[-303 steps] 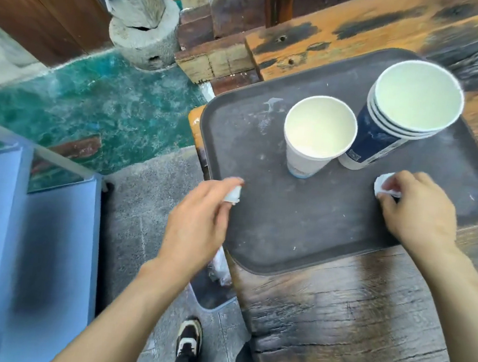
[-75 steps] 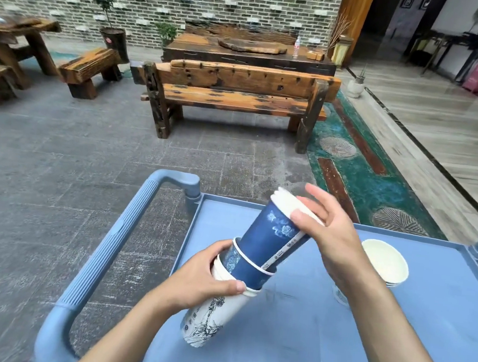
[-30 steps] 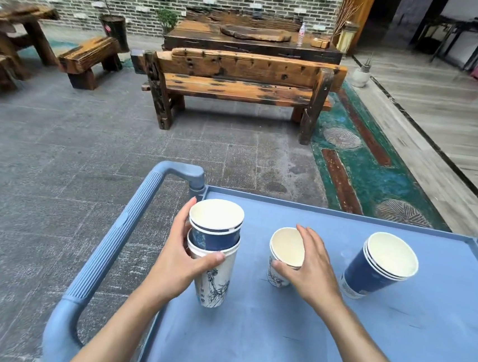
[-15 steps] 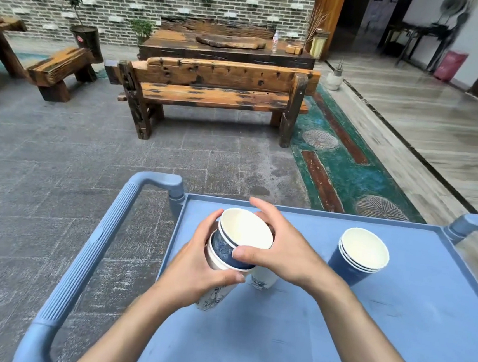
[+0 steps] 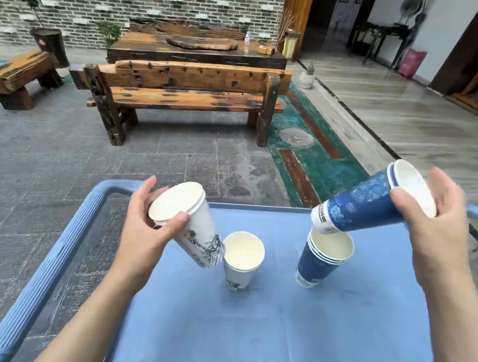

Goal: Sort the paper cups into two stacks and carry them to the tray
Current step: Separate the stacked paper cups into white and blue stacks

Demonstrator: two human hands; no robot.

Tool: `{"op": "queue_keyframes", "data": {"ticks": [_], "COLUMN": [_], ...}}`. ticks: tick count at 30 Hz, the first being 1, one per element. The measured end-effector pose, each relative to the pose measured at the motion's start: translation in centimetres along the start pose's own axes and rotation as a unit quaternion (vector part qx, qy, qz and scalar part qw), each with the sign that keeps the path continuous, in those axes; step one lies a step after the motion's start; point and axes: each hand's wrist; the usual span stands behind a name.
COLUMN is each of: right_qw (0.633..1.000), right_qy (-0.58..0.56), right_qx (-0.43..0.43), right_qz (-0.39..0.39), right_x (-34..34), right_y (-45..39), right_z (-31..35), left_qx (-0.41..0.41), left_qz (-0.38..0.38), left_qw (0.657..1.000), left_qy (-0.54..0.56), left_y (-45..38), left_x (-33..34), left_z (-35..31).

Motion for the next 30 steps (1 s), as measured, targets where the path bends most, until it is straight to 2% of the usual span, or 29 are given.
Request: {"op": "queue_keyframes", "data": {"ticks": [5,13,24,30], "right_qw": [0.994,0.975,0.953,0.965], "right_qy": [0.110,0.161,0.146,0.092], "right_qx": [-0.002,0.056,0.081,0.089], "right_qz": [0.028,0.146,0.252,0.228], "right_x": [-1.1,1.0,2.1,2.0], "right_y": [0.7,3.0,4.7,5.6], "right_z": [-2.0,-6.4,-10.3,-11.2], "left_qx": [0.044,-0.007,-0.093,-0.104], "left_qz": [0.035,0.097,0.123,0.144], "left_qw": [0.998,0.993,0.981,0.974], "left_qy": [0.002,-0.067,-0.117,-0.138], "left_y": [-1.5,-0.1,0.8,0.8], "left_x": [4.3,10.0,10.2,9.9], "left_z": [-2.4,2.3,8.3,9.6]}}
Point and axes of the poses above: each hand's wrist, its own y-axis away from the middle knuckle, its own x-axis out of the palm, z = x × y, and after that the axes turned 10 degrees about -x, right-handed
